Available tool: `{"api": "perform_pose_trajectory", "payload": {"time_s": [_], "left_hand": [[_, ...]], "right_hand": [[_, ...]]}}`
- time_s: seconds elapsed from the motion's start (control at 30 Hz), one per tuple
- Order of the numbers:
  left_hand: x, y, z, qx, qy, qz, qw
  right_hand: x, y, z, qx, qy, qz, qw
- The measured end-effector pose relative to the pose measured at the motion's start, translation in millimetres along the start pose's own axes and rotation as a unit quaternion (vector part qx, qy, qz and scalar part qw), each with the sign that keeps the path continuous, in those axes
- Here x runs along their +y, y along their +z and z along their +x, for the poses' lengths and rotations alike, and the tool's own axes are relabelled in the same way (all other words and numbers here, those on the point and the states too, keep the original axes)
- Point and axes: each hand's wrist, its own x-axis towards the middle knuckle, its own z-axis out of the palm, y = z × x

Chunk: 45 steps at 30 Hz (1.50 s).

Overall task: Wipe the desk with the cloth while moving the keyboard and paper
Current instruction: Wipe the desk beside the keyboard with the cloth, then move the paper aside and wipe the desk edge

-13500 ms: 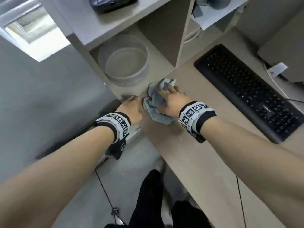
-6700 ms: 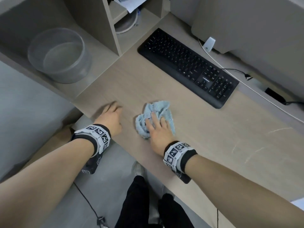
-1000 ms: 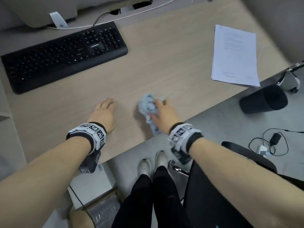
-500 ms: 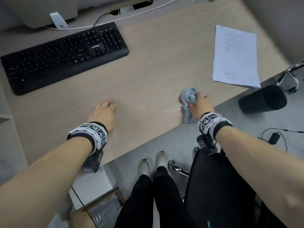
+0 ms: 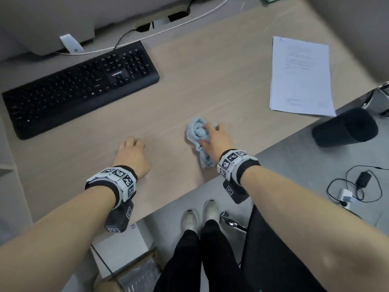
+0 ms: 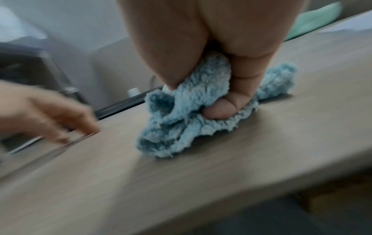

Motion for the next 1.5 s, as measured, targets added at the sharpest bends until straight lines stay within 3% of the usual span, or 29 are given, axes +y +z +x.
{"api": "perform_pose_trajectory", "payload": {"time_s": [0.13, 0.27, 0.37, 0.5, 0.63, 0.73, 0.93, 1.13, 1.27, 1.5], "left_hand": [[13.7, -5.2, 13.5, 0.013, -0.049, -0.033, 0.998], [37.3, -9.9, 25.6, 0.035, -0.022, -0.042, 0.998], [73.7, -19.9, 37.1, 0.038, 0.021, -0.064, 0.997], [143.8, -33.8, 64.1, -0.01, 0.046, -0.135, 0.99], [222.8, -44.7, 85.3, -0.051, 0.061, -0.18, 0.98], [293.2, -49.3, 102.9, -0.096, 0.064, -0.218, 0.969], [375.2, -54.4, 134.4, -0.116, 0.047, -0.289, 0.949], [415.0, -53.9, 162.3, -0.121, -0.023, -0.329, 0.936], [420.9, -49.4, 174.4, -0.164, -0.082, -0.376, 0.908], [425.8, -41.8, 183.4, -0.206, -0.123, -0.458, 0.856]], "right_hand": [[84.3, -60.1, 4.3, 0.079, 0.128, 0.02, 0.988], [126.6, -88.9, -9.0, 0.1, 0.201, 0.003, 0.975], [141.6, -104.6, -15.7, 0.086, 0.206, 0.0, 0.975], [180.3, -144.0, -26.9, 0.12, 0.228, 0.079, 0.963], [221.1, -194.6, -35.2, 0.15, 0.235, 0.261, 0.924], [240.6, -246.0, -28.3, 0.181, 0.215, 0.339, 0.898], [253.5, -305.7, 9.3, 0.155, 0.217, 0.463, 0.846], [289.0, -307.4, 58.3, 0.068, 0.255, 0.497, 0.827], [277.9, -309.4, 63.7, 0.076, 0.274, 0.511, 0.811], [267.0, -295.0, 68.6, 0.076, 0.28, 0.513, 0.808]]}}
